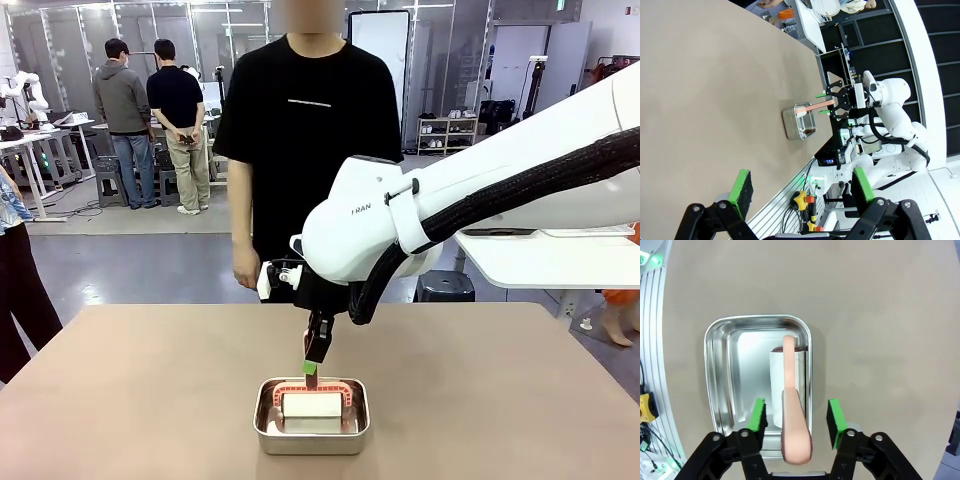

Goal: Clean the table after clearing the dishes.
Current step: Place the Lint Roller back on top of the Airtight Container.

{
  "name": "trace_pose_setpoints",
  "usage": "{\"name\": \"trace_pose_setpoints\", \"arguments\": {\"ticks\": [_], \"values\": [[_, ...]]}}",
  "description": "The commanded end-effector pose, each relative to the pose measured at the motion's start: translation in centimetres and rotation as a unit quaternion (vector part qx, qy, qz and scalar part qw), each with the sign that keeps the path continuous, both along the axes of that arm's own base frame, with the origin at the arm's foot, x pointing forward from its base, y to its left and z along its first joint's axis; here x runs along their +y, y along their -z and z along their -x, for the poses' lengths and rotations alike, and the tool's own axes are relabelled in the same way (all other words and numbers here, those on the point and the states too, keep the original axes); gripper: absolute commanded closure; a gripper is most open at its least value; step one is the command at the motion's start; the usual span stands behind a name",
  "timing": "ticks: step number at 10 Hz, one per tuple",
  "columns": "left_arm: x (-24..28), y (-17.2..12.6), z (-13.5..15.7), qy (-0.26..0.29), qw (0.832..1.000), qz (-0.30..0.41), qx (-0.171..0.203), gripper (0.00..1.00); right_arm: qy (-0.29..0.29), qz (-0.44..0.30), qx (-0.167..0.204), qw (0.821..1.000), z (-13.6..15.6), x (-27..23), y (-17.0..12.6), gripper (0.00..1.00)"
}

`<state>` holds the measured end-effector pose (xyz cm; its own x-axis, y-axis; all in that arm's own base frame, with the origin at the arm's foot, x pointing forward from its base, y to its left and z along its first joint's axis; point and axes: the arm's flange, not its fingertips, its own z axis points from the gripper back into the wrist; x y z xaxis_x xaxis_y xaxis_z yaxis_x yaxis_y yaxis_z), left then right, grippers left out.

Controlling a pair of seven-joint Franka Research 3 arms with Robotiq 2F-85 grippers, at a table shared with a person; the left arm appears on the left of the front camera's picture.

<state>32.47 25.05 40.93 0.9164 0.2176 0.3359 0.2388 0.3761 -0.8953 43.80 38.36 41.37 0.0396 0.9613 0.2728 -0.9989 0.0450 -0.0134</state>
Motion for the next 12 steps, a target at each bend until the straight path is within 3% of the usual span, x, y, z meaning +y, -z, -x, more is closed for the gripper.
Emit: {"name": "trace_pose_setpoints", "arguments": {"ticks": [1, 2, 3, 4, 5, 6, 7, 8, 12], "values": [[0.0, -0.4, 0.3, -0.004, 1.000, -0.002, 0.007, 0.00, 0.014, 0.013, -0.010, 1.000, 0.8, 0.1, -1.5, 0.42], [0.0, -0.4, 0.3, -0.004, 1.000, -0.002, 0.007, 0.00, 0.011, 0.020, -0.015, 1.000, 0.9, 0.1, -2.4, 0.24], [0.0, -0.4, 0.3, -0.004, 1.000, -0.002, 0.007, 0.00, 0.012, 0.025, -0.014, 1.000, 1.0, 0.1, -3.2, 0.29], [0.0, -0.4, 0.3, -0.004, 1.000, -0.002, 0.007, 0.00, 0.014, 0.029, -0.011, 0.999, 1.0, 0.0, -3.7, 0.12], [0.0, -0.4, 0.3, -0.004, 1.000, -0.002, 0.007, 0.00, 0.020, 0.035, -0.003, 0.999, 1.0, -0.1, -4.1, 0.27], [0.0, -0.4, 0.3, -0.004, 1.000, -0.002, 0.007, 0.00, 0.021, 0.035, -0.002, 0.999, 0.9, -0.1, -4.4, 0.00], [0.0, -0.4, 0.3, -0.004, 1.000, -0.002, 0.007, 0.00, 0.022, 0.037, 0.002, 0.999, 0.9, -0.1, -4.5, 0.15], [0.0, -0.4, 0.3, -0.004, 1.000, -0.002, 0.007, 0.00, 0.019, 0.041, 0.011, 0.999, 0.9, -0.1, -4.5, 0.00], [0.0, -0.4, 0.3, -0.004, 1.000, -0.002, 0.007, 0.00, 0.011, 0.026, -0.002, 1.000, 0.7, -0.1, -4.3, 0.00]]}}
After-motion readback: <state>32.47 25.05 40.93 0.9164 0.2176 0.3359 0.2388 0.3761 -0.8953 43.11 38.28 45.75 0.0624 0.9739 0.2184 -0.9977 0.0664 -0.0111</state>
